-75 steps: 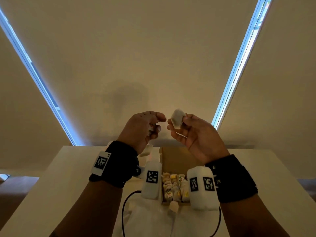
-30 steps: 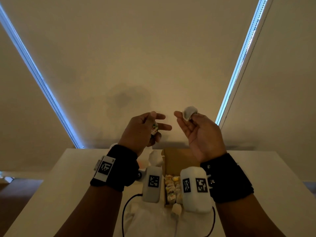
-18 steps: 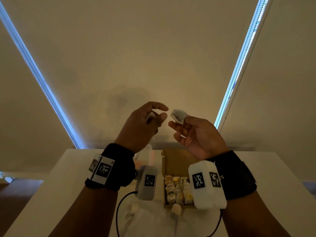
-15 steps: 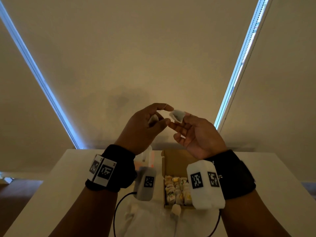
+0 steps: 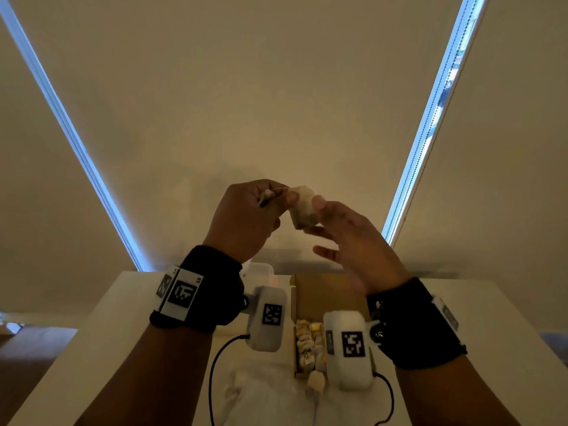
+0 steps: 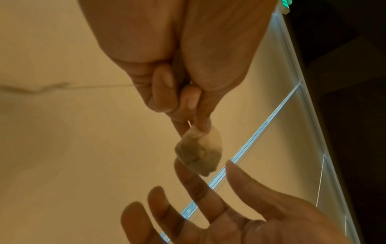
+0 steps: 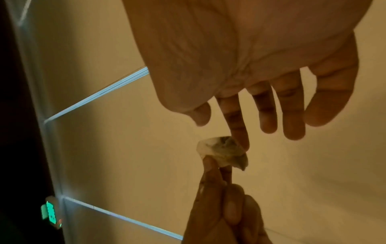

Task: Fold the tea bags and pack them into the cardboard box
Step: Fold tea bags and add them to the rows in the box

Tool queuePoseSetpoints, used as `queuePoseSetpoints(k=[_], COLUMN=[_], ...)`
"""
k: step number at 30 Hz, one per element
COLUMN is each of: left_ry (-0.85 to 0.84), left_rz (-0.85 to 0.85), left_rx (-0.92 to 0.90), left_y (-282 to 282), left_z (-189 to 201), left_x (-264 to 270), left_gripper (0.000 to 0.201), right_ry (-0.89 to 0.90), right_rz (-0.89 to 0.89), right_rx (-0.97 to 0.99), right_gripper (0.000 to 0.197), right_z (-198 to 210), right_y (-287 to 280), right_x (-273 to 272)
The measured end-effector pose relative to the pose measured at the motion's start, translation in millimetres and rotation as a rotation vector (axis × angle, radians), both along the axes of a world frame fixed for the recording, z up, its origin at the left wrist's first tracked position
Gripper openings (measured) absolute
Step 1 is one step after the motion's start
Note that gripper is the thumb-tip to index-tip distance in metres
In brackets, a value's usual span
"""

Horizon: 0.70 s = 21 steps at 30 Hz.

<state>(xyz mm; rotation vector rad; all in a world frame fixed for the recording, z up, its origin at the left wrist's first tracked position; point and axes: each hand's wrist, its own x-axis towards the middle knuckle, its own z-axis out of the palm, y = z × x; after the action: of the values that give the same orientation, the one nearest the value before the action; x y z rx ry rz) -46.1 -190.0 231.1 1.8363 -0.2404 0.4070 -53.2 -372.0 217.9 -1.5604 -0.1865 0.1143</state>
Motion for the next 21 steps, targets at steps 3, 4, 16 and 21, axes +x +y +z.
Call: queuePoseSetpoints(k=[3,4,16,21], left_ry=[0.043,0.059,0.376,0.417], left_rz=[-0.047,-0.058,-0.175,-0.197], left_rx=[0.004,-0.002,-0.508,-0.506], left_y=[-4,-6,-7,-7], left_z=[2,2,6,9], left_x=[-3,-4,-14,-23], left_gripper=[0.017,0.017,0.053,0.062], right_ry=[-0.203,-0.229,0.024,-0.016], right_rz=[-0.013,-0.023,0.027,0.011], right_rx=[-0.103,-0.108,0.438,0.382], right_gripper=[0.027,0.024,0.018,0.024], right_z=[5,5,8,9], right_y=[1,1,-5,-5], right_x=[-1,-1,-8,-13])
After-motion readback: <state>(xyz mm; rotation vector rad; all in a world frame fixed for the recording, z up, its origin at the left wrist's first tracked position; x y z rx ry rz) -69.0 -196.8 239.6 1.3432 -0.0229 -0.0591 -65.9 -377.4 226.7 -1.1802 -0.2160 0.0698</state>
